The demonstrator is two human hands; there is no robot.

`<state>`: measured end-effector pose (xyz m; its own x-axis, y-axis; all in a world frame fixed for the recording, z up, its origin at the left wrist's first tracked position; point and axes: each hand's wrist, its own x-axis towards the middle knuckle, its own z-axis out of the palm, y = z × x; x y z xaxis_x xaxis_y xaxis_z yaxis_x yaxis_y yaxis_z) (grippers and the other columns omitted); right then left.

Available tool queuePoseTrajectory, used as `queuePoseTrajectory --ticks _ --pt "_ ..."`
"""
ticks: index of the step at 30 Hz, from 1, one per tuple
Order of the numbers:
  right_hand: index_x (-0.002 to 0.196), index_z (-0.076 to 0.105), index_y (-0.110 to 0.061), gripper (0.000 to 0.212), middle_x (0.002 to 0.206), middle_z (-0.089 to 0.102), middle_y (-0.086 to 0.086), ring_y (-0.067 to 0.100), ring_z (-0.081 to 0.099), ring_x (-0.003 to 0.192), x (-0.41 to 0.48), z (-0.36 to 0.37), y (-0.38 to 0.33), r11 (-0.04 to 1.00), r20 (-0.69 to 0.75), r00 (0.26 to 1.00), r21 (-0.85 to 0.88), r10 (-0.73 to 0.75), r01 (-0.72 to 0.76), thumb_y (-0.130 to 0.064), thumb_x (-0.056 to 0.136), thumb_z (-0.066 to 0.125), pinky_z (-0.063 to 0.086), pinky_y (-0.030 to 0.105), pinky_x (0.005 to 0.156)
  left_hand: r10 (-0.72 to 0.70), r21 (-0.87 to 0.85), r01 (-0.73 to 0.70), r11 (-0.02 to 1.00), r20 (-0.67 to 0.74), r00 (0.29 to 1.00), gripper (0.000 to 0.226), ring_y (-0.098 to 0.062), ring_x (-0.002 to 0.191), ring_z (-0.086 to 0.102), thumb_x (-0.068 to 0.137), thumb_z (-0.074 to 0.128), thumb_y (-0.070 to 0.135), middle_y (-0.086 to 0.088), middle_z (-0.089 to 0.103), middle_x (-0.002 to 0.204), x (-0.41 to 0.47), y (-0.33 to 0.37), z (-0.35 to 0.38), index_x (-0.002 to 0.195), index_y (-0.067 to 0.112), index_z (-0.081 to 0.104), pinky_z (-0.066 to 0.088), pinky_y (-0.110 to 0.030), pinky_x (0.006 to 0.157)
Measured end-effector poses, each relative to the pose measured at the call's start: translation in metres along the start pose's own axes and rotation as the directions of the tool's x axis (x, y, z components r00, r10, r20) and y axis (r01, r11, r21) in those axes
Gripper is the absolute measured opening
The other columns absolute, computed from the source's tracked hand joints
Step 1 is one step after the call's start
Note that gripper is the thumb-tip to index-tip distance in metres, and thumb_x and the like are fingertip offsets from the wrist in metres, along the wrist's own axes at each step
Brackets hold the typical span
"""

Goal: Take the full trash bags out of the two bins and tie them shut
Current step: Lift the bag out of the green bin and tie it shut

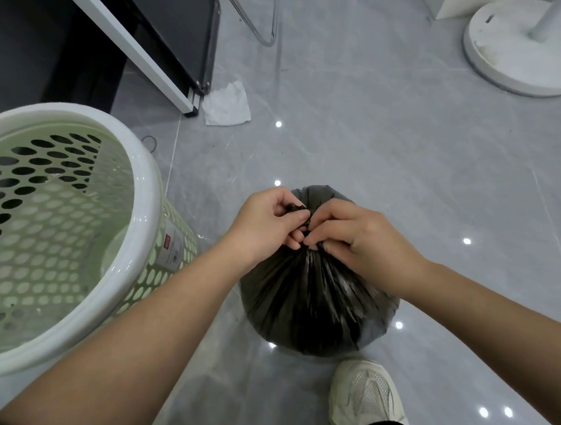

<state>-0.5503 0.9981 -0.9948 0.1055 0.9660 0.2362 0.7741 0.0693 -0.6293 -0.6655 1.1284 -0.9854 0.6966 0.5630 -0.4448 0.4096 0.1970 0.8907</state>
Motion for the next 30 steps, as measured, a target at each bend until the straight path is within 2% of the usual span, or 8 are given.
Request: queuePoseTrajectory --ticks 4,10,13,17,22,24,26,30 --pt "0.086 0.076 -0.014 0.015 0.096 0.064 -0.002 0.006 0.063 0.088 0.002 0.01 -0.001 0.962 -0.06 0.981 0.217 0.182 -0.165 -0.004 0.08 0.066 0.051 0.021 0.083 -0.001 0.034 0.002 0.999 -0.043 0.999 0.017 -0.005 0.043 0.053 0.091 0.056 0.002 -0.006 0.055 0.061 0.001 -0.008 0.0 0.078 0.013 0.054 0.05 -0.018 0.044" --pt "0.084 0.075 -0.018 0.027 0.094 0.063 0.0 0.006 0.062 0.089 0.005 0.016 -0.006 0.885 -0.089 0.944 0.387 0.316 -0.26 0.007 0.077 0.068 0.047 0.016 0.085 0.066 0.065 -0.06 0.996 -0.089 0.994 0.02 -0.011 0.052 0.052 0.091 0.055 0.003 -0.002 0.054 0.061 0.003 -0.009 0.001 0.076 0.016 0.052 0.046 -0.017 0.047" --pt "0.084 0.074 -0.015 0.018 0.094 0.063 0.003 0.009 0.062 0.089 0.007 0.015 -0.008 0.791 -0.083 0.911 0.531 0.405 -0.303 0.002 0.079 0.07 0.047 0.018 0.085 0.136 0.108 -0.123 0.986 -0.121 0.983 0.02 -0.006 0.052 0.054 0.089 0.058 0.004 0.002 0.056 0.062 0.002 -0.01 0.0 0.076 0.019 0.053 0.045 -0.018 0.054" --pt "0.082 0.071 -0.014 0.016 0.092 0.065 0.001 0.01 0.062 0.088 0.007 0.02 -0.009 0.659 -0.082 0.841 0.664 0.534 -0.353 0.002 0.082 0.068 0.047 0.023 0.085 0.215 0.134 -0.193 0.972 -0.178 0.96 0.024 -0.006 0.066 0.054 0.086 0.062 0.005 0.005 0.057 0.07 -0.004 -0.017 0.002 0.074 0.024 0.054 0.043 -0.021 0.067" --pt "0.082 0.072 -0.01 0.015 0.085 0.073 0.006 0.014 0.068 0.083 0.007 0.028 -0.021 0.506 -0.05 0.738 0.759 0.673 -0.409 0.003 0.084 0.065 0.053 0.024 0.083 0.111 0.047 -0.104 0.993 -0.199 0.974 0.017 -0.005 0.066 0.06 0.087 0.062 0.005 0.002 0.063 0.07 -0.008 -0.016 0.002 0.076 0.018 0.058 0.049 -0.022 0.071" --pt "0.082 0.071 -0.011 0.014 0.085 0.073 0.01 0.018 0.068 0.082 0.008 0.03 -0.025 0.497 -0.054 0.722 0.761 0.69 -0.417 0.002 0.083 0.066 0.055 0.027 0.081 0.041 -0.025 -0.046 0.999 -0.178 0.983 0.015 0.001 0.057 0.058 0.088 0.06 0.005 0.0 0.062 0.068 -0.01 -0.009 0.001 0.077 0.015 0.058 0.049 -0.014 0.064" --pt "0.081 0.067 -0.014 0.015 0.08 0.07 0.005 0.013 0.064 0.076 0.011 0.03 -0.028 0.535 -0.084 0.726 0.734 0.683 -0.418 0.0 0.08 0.07 0.053 0.023 0.073 -0.001 -0.048 -0.008 0.999 -0.187 0.982 0.013 0.003 0.049 0.054 0.087 0.061 0.007 -0.001 0.062 0.067 -0.011 -0.001 -0.001 0.077 0.014 0.058 0.045 -0.01 0.054" --pt "0.091 0.068 -0.016 0.02 0.083 0.071 -0.002 0.008 0.066 0.078 0.018 0.03 -0.032 0.56 -0.111 0.725 0.717 0.68 -0.415 0.0 0.08 0.071 0.052 0.017 0.074 -0.011 0.0 0.012 1.0 -0.238 0.971 0.013 -0.004 0.045 0.049 0.087 0.062 0.008 -0.004 0.061 0.066 -0.012 0.009 -0.006 0.075 0.014 0.057 0.04 -0.018 0.047"
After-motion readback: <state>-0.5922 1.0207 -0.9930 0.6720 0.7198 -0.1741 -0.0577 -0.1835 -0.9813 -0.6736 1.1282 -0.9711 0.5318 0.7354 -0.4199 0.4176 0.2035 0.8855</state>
